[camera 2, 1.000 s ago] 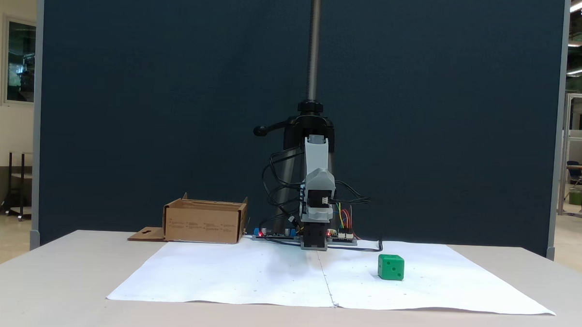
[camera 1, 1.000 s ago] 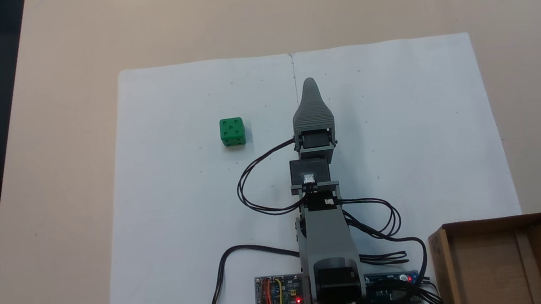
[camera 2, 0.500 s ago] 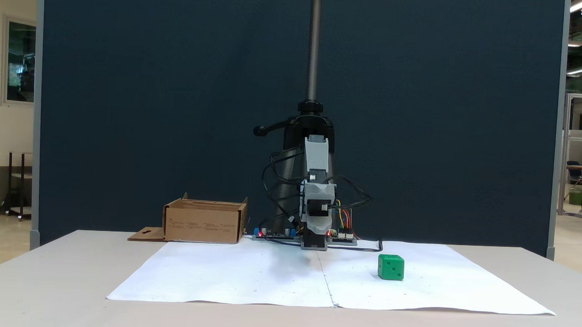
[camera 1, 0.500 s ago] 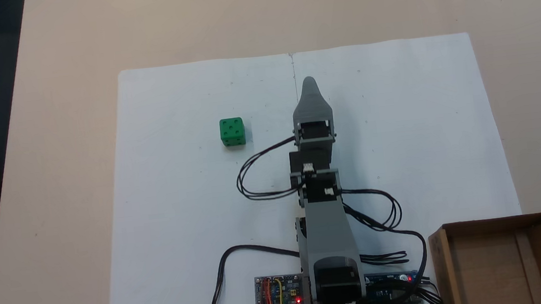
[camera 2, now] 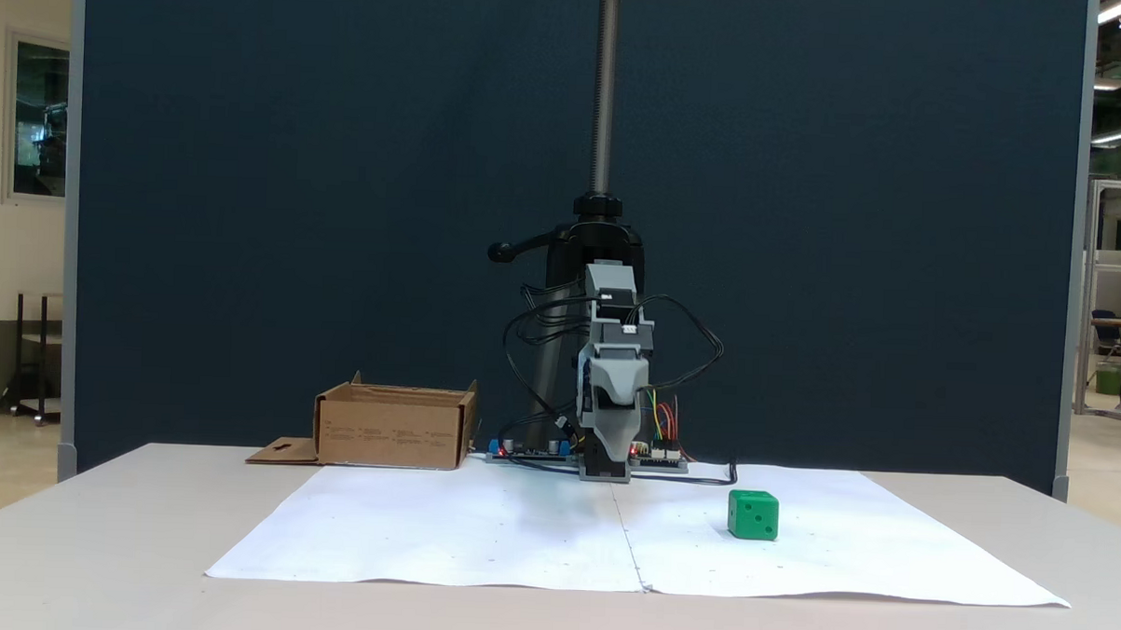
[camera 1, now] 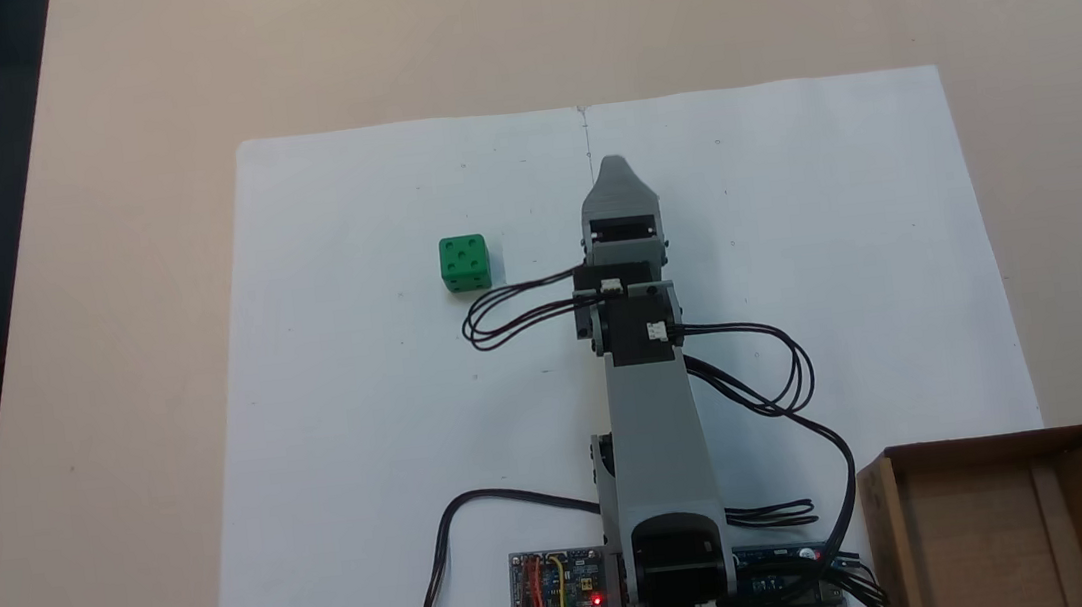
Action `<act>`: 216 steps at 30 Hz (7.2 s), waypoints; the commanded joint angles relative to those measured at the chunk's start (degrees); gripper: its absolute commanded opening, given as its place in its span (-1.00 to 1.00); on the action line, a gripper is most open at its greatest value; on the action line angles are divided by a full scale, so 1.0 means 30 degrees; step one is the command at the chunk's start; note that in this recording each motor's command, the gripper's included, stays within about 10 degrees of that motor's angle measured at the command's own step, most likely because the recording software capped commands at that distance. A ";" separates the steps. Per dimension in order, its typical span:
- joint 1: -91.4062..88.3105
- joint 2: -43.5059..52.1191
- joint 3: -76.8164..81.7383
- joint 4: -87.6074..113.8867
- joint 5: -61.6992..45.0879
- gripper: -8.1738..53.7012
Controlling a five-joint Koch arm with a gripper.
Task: Grasp a green dice and put it in the bin.
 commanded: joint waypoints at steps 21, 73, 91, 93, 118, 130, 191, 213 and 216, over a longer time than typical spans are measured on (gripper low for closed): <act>-0.1406 -0.4277 -1.0811 1.3535 0.8145 0.61; -0.9287 -1.2334 -1.7666 1.8311 1.3213 0.64; -1.0928 -1.4736 -1.7168 1.4150 1.3271 0.67; -1.1250 -1.4795 -1.6992 1.4150 1.3271 0.66; -1.1396 -1.6318 -1.6582 1.3916 1.3271 0.66; -1.1484 -1.7813 -1.6582 1.2773 1.3271 0.66; -1.1514 -1.8984 -1.6582 1.2422 1.4326 0.04; -0.8467 -1.5938 -1.6348 1.2773 1.4590 -0.22; -0.6416 -1.4414 -1.6318 1.2744 1.4531 -0.22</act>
